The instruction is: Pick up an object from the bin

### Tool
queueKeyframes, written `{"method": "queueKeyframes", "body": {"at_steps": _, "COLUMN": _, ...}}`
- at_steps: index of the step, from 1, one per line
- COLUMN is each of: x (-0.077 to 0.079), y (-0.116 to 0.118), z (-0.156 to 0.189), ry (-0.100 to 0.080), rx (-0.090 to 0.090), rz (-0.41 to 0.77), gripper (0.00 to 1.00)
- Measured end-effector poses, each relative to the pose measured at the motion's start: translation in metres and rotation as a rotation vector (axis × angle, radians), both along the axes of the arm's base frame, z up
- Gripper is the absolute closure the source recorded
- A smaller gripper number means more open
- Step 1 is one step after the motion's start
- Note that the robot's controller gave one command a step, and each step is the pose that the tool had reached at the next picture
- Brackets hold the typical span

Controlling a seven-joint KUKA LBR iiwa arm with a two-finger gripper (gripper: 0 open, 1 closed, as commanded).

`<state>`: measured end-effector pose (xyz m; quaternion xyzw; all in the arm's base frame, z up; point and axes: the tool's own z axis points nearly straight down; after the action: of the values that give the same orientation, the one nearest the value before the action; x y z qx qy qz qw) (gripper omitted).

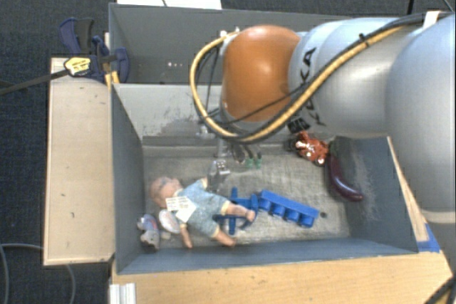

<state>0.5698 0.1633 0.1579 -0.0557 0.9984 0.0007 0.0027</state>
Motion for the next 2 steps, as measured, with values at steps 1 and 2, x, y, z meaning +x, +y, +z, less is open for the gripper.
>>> {"method": "queueKeyframes", "body": {"at_steps": 1, "x": -0.017, "y": 0.006, "z": -0.048, "ry": 0.001, "rx": 0.001, "rz": 0.102, "gripper": 0.00}}
{"method": "queueKeyframes", "body": {"at_steps": 2, "x": -0.039, "y": 0.009, "z": -0.026, "ry": -0.010, "rx": 0.002, "rz": 0.218, "gripper": 0.00}}
